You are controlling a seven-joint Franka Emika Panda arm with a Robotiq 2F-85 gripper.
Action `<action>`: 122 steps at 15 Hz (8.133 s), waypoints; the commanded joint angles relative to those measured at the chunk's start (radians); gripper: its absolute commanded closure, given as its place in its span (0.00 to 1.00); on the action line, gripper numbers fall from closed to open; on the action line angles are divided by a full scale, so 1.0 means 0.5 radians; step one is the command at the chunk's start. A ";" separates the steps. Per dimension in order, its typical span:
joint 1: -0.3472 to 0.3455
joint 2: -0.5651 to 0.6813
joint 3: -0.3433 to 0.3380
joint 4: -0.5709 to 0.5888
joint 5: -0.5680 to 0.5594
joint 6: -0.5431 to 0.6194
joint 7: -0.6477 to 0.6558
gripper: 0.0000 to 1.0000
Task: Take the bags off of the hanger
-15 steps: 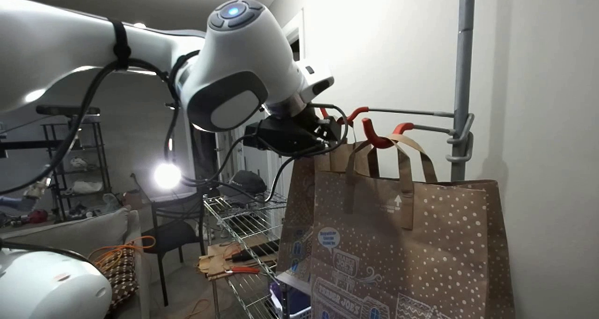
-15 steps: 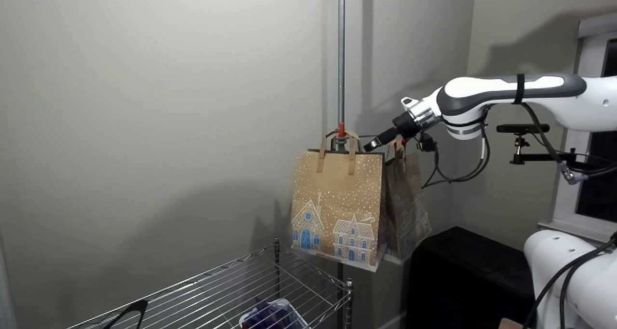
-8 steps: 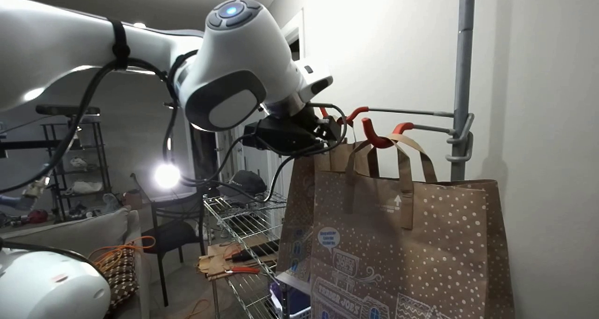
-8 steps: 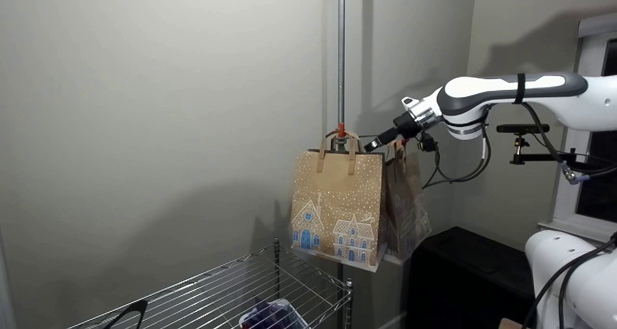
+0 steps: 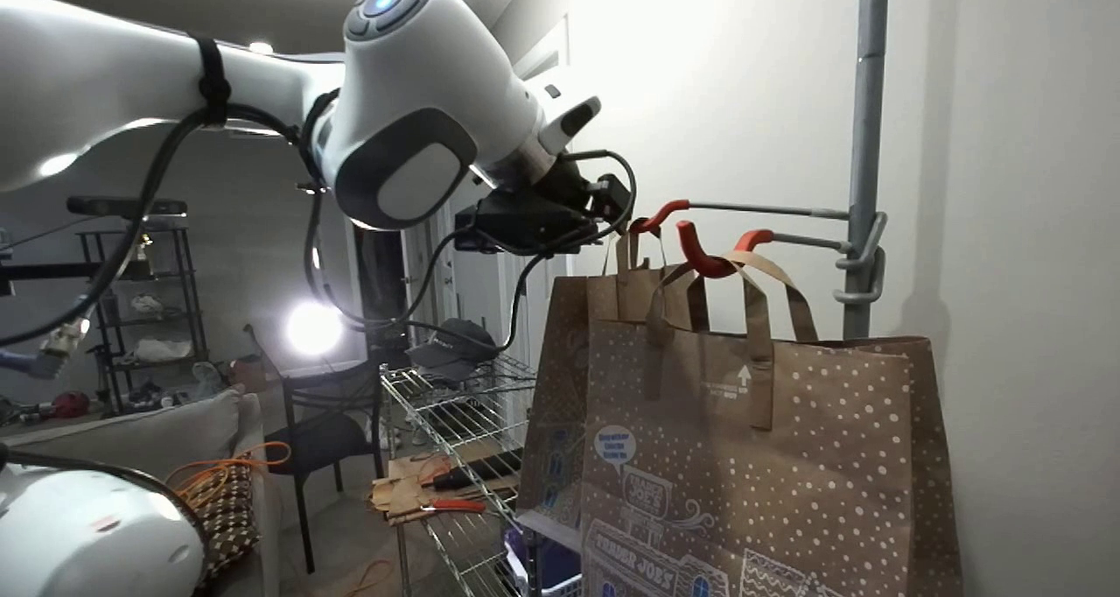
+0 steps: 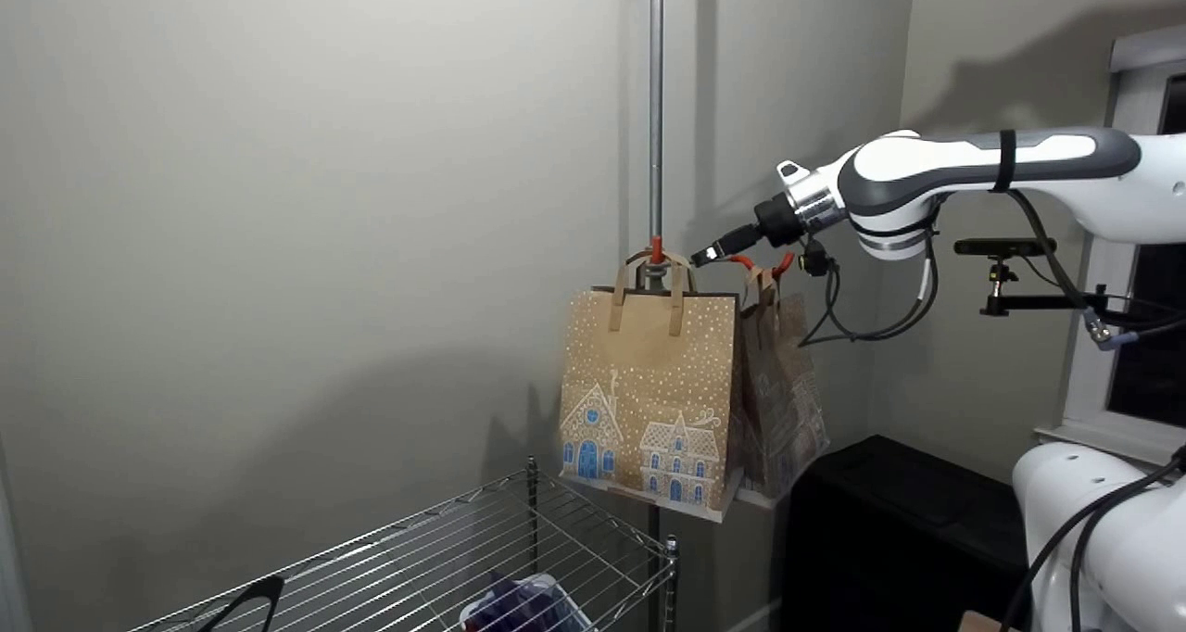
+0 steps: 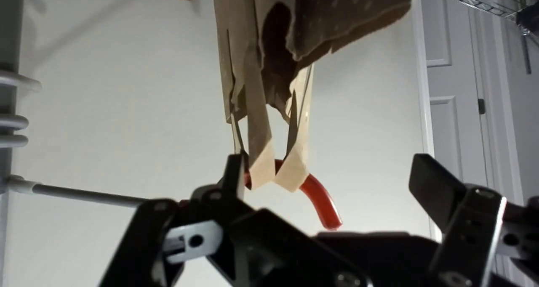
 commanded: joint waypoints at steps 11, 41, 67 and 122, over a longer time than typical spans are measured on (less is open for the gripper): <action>0.354 0.123 -0.328 0.056 0.103 0.364 -0.144 0.00; 0.791 -0.232 -0.476 0.298 0.079 0.084 -0.115 0.96; 0.224 0.251 0.340 0.339 -0.113 -0.424 0.372 0.95; -1.428 1.464 2.644 1.175 -1.599 0.190 3.327 0.45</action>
